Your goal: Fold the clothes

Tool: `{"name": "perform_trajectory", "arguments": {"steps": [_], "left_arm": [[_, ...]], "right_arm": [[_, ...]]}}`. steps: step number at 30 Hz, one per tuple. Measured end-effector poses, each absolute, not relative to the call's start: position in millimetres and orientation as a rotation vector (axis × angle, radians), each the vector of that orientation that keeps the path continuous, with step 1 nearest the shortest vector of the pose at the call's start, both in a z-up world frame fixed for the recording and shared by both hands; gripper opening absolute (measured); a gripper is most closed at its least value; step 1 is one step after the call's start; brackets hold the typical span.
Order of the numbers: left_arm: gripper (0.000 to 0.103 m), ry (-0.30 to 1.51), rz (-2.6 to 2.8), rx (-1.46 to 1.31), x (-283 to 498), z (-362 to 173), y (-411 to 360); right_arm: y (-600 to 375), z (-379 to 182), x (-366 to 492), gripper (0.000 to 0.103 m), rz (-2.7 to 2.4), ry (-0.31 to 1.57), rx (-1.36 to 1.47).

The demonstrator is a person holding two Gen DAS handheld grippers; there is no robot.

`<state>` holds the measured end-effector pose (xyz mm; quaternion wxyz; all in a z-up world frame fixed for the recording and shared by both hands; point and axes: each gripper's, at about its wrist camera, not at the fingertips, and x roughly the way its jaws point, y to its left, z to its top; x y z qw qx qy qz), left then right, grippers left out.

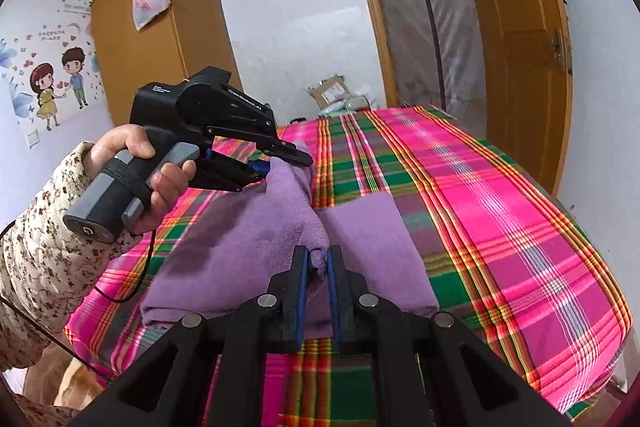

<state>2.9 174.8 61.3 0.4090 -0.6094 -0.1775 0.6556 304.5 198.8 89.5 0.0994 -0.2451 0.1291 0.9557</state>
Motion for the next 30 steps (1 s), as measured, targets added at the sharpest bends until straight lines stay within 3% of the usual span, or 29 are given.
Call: {"name": "perform_trajectory", "arguments": {"steps": [6,14,25,30], "left_arm": [[0.020,-0.460,1.618,-1.581,-1,49,179],[0.044,-0.451,1.617,-1.618,1,51,172],[0.047,-0.608,1.721,-1.494,16,64,91],[0.047,-0.596,1.761,-1.485,24,55,61]], "right_arm": [[203,81,303,0.010,2.796,0.387,-0.773],[205,72,300,0.010,2.755,0.398,-0.834],[214,62,303,0.010,2.710,0.466,-0.904],[220,58,306,0.010,2.670,0.460,-0.944]]}}
